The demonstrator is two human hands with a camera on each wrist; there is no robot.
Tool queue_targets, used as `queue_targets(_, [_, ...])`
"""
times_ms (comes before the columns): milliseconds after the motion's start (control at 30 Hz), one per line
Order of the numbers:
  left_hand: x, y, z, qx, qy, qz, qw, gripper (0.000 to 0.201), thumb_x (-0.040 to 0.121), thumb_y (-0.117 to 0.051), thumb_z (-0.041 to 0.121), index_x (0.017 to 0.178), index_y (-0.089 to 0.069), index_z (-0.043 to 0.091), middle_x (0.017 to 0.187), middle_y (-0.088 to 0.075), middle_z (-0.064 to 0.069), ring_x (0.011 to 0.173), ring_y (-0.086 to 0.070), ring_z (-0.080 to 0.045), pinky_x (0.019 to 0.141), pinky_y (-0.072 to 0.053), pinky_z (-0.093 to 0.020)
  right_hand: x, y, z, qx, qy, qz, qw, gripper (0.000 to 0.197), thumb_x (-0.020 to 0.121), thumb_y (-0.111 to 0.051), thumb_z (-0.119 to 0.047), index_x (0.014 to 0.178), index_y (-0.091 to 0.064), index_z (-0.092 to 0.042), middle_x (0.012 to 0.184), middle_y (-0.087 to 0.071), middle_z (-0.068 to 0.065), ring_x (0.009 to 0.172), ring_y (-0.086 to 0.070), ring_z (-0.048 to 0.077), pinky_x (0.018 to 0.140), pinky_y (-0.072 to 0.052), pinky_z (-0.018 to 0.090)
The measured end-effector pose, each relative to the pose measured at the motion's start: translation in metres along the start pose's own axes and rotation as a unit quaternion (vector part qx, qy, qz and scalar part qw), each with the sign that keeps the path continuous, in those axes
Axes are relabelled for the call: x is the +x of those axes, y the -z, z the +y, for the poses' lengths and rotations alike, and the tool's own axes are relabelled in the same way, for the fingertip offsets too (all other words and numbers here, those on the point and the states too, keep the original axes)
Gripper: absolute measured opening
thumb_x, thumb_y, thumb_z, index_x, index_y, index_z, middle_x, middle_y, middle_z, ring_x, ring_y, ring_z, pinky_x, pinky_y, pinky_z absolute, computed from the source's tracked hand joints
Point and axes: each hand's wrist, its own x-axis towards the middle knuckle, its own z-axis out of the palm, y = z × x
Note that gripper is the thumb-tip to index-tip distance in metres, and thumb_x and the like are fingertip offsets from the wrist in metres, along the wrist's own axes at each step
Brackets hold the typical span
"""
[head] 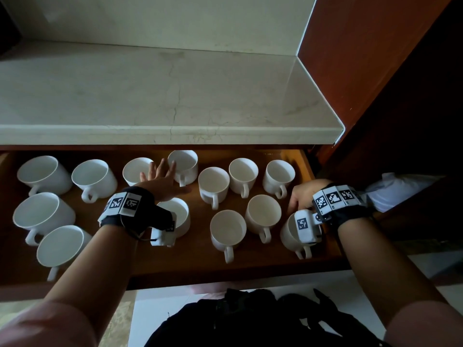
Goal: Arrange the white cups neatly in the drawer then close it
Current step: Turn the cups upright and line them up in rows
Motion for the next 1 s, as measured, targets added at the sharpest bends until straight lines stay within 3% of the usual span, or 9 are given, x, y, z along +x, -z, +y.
queue_targets(100, [0.0002, -0.0005, -0.0002, 0.002, 0.000, 0.000, 1.000, 0.098, 0.084, -0.043, 0.069, 0.149, 0.017, 0.028, 0.156, 0.025, -0.005, 0.143, 0.023, -0.030, 0.113, 0.009, -0.056, 0.0021, -0.0007, 0.0001, -0.004, 0.012, -0.011, 1.000, 0.029, 0.089, -0.060, -0.017, 0.114, -0.069, -0.030, 0.088, -0.063, -0.019, 0.096, -0.062, 0.011, 0.082, -0.052, 0.024])
queue_targets(233, [0.0001, -0.0004, -0.0008, 0.000, 0.001, 0.001, 1.000, 0.098, 0.085, -0.044, 0.069, 0.150, 0.017, 0.028, 0.156, 0.025, -0.005, 0.143, 0.023, -0.030, 0.114, 0.009, -0.056, 0.0013, 0.0013, -0.0013, -0.002, 0.021, -0.022, 1.000, 0.030, 0.092, -0.057, -0.015, 0.119, -0.067, -0.023, 0.112, -0.067, -0.005, 0.089, -0.059, 0.009, 0.066, -0.046, 0.016])
queue_targets(367, [0.0005, 0.0001, -0.0014, 0.002, 0.003, -0.002, 1.000, 0.098, 0.084, -0.043, 0.070, 0.149, 0.018, 0.028, 0.156, 0.025, -0.005, 0.143, 0.023, -0.030, 0.114, 0.009, -0.055, 0.0043, -0.0006, -0.0023, -0.020, 0.010, -0.008, 1.000, 0.028, 0.090, -0.059, -0.020, 0.115, -0.069, -0.029, 0.113, -0.067, -0.008, 0.101, -0.062, 0.013, 0.088, -0.052, 0.026])
queue_targets(400, [0.0006, 0.0002, -0.0016, 0.004, 0.004, -0.002, 1.000, 0.098, 0.084, -0.043, 0.070, 0.149, 0.018, 0.028, 0.156, 0.025, -0.005, 0.143, 0.023, -0.030, 0.114, 0.009, -0.055, 0.0046, -0.0009, -0.0022, -0.021, 0.009, -0.011, 1.000, 0.028, 0.090, -0.059, -0.020, 0.115, -0.068, -0.029, 0.112, -0.067, -0.009, 0.101, -0.062, 0.013, 0.088, -0.052, 0.027])
queue_targets(533, [0.0010, 0.0005, -0.0019, 0.004, 0.006, -0.003, 1.000, 0.098, 0.084, -0.043, 0.070, 0.149, 0.018, 0.029, 0.156, 0.025, -0.004, 0.143, 0.022, -0.030, 0.114, 0.009, -0.055, 0.0032, 0.0010, 0.0001, -0.017, 0.021, -0.019, 0.999, 0.028, 0.092, -0.058, -0.017, 0.117, -0.067, -0.025, 0.111, -0.067, -0.006, 0.086, -0.061, 0.007, 0.069, -0.048, 0.016])
queue_targets(700, [-0.0002, 0.0002, -0.0019, 0.003, 0.006, -0.001, 1.000, 0.097, 0.085, -0.043, 0.069, 0.149, 0.018, 0.029, 0.157, 0.024, -0.004, 0.144, 0.022, -0.030, 0.113, 0.009, -0.055, 0.0077, 0.0012, 0.0010, -0.020, 0.019, -0.028, 0.999, 0.029, 0.092, -0.057, -0.016, 0.118, -0.067, -0.023, 0.115, -0.067, -0.001, 0.090, -0.061, 0.012, 0.072, -0.048, 0.018])
queue_targets(867, [0.0007, 0.0000, -0.0022, 0.011, 0.006, -0.006, 1.000, 0.098, 0.084, -0.043, 0.070, 0.149, 0.019, 0.029, 0.156, 0.025, -0.004, 0.144, 0.022, -0.030, 0.113, 0.009, -0.055, 0.0060, -0.0030, 0.0023, -0.037, 0.006, 0.000, 0.999, 0.025, 0.092, -0.056, -0.026, 0.112, -0.069, -0.030, 0.095, -0.064, -0.011, 0.099, -0.062, 0.017, 0.086, -0.052, 0.028])
queue_targets(1000, [0.0020, -0.0002, -0.0050, 0.010, 0.007, -0.010, 1.000, 0.099, 0.084, -0.043, 0.071, 0.148, 0.020, 0.030, 0.156, 0.025, -0.003, 0.143, 0.022, -0.030, 0.113, 0.009, -0.056, 0.0042, -0.0033, 0.0018, -0.033, 0.013, 0.010, 0.999, 0.026, 0.092, -0.056, -0.025, 0.112, -0.069, -0.033, 0.081, -0.058, -0.018, 0.092, -0.060, 0.013, 0.080, -0.050, 0.025])
